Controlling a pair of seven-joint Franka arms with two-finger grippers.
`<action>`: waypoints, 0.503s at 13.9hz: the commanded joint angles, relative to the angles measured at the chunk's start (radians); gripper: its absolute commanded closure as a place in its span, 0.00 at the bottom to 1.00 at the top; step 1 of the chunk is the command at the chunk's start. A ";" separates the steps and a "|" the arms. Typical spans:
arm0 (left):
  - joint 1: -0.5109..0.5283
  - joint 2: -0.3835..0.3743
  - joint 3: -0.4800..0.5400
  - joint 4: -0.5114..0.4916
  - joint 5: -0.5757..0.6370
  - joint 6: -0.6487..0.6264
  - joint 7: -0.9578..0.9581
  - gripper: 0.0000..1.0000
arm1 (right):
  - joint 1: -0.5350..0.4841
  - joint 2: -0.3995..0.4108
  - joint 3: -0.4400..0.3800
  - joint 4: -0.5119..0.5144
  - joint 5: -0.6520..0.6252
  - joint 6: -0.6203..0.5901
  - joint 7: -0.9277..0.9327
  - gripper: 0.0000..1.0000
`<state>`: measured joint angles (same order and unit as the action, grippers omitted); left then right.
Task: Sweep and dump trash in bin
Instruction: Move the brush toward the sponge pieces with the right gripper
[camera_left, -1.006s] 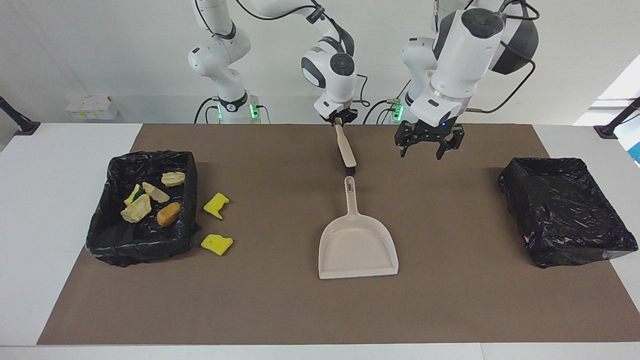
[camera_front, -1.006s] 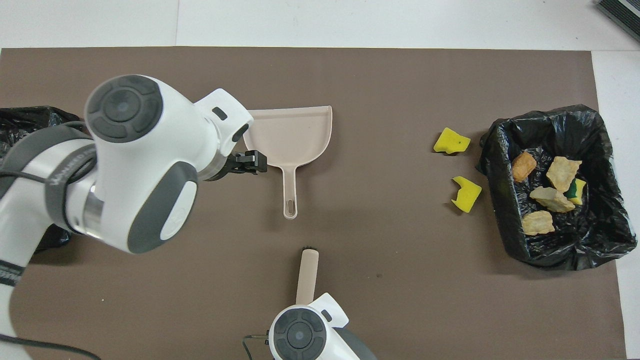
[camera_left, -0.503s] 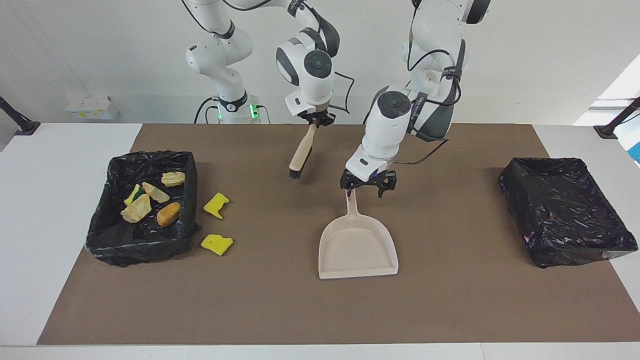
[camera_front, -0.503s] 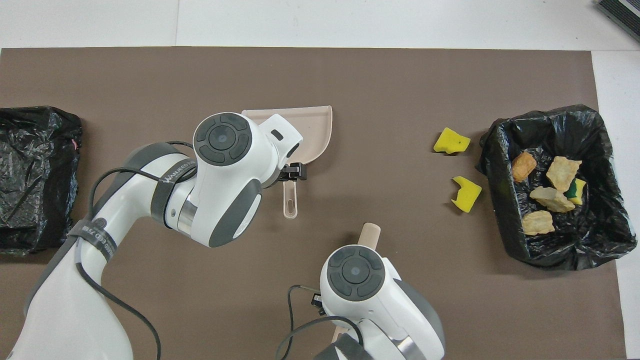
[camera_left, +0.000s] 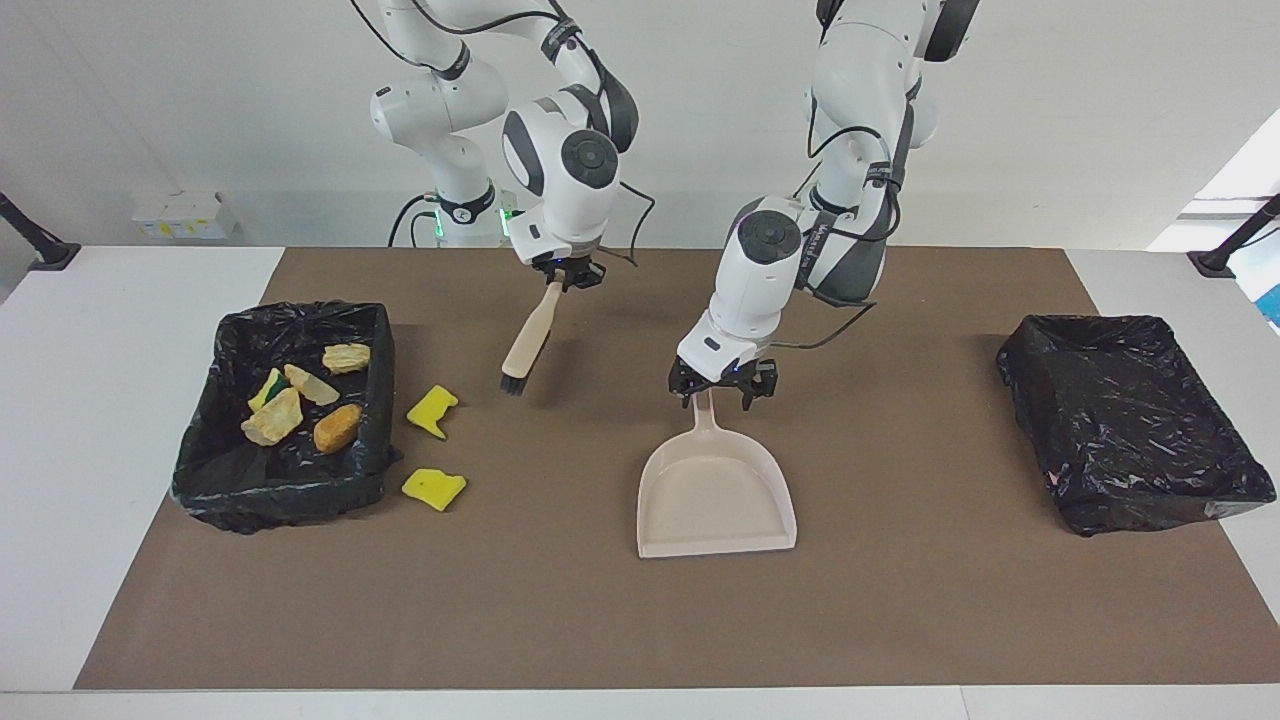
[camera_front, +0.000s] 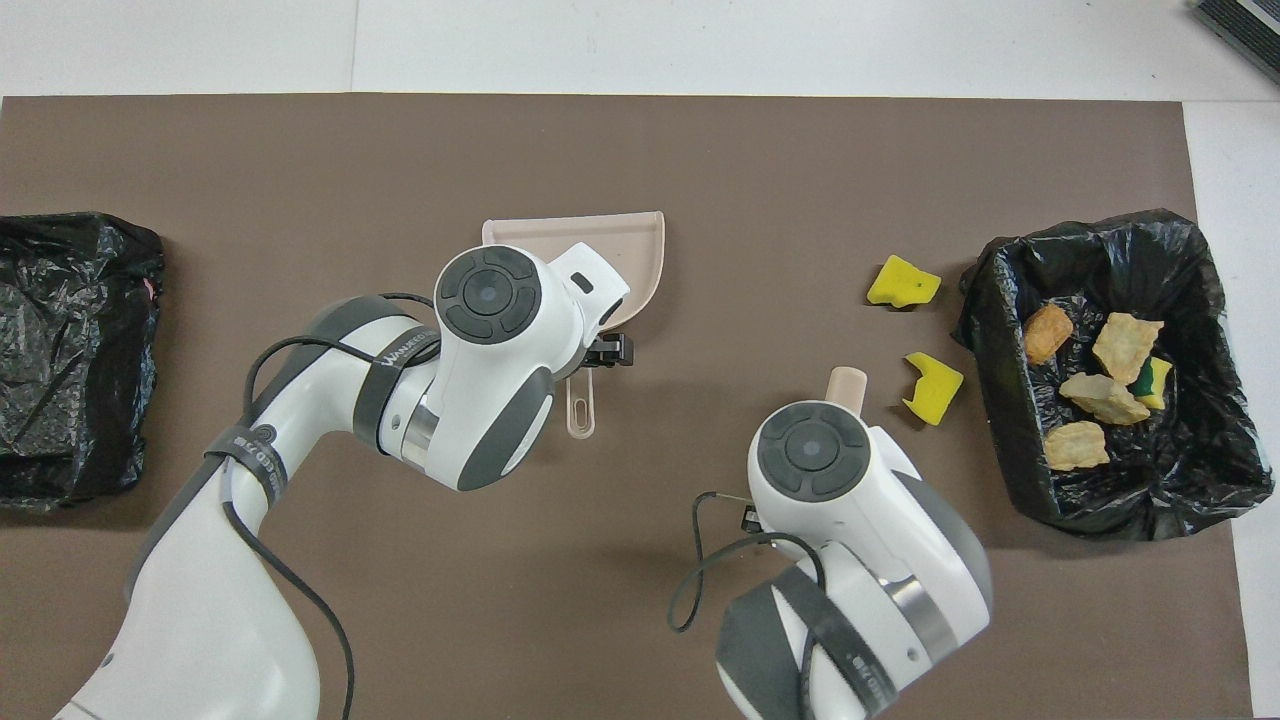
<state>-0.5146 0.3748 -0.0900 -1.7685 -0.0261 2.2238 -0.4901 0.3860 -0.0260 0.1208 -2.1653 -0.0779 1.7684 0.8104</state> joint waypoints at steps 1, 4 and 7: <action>-0.031 0.019 0.016 -0.005 0.011 0.046 -0.010 0.00 | -0.122 0.021 0.014 0.005 -0.109 -0.015 -0.188 1.00; -0.031 0.029 0.018 0.012 0.023 0.034 -0.011 0.08 | -0.261 0.021 0.016 -0.022 -0.273 -0.001 -0.370 1.00; -0.031 0.027 0.018 0.015 0.063 0.025 -0.010 0.52 | -0.328 0.021 0.019 -0.065 -0.312 0.060 -0.437 1.00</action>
<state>-0.5324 0.3990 -0.0851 -1.7639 -0.0004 2.2574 -0.4901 0.0865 0.0076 0.1199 -2.1843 -0.3627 1.7792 0.4132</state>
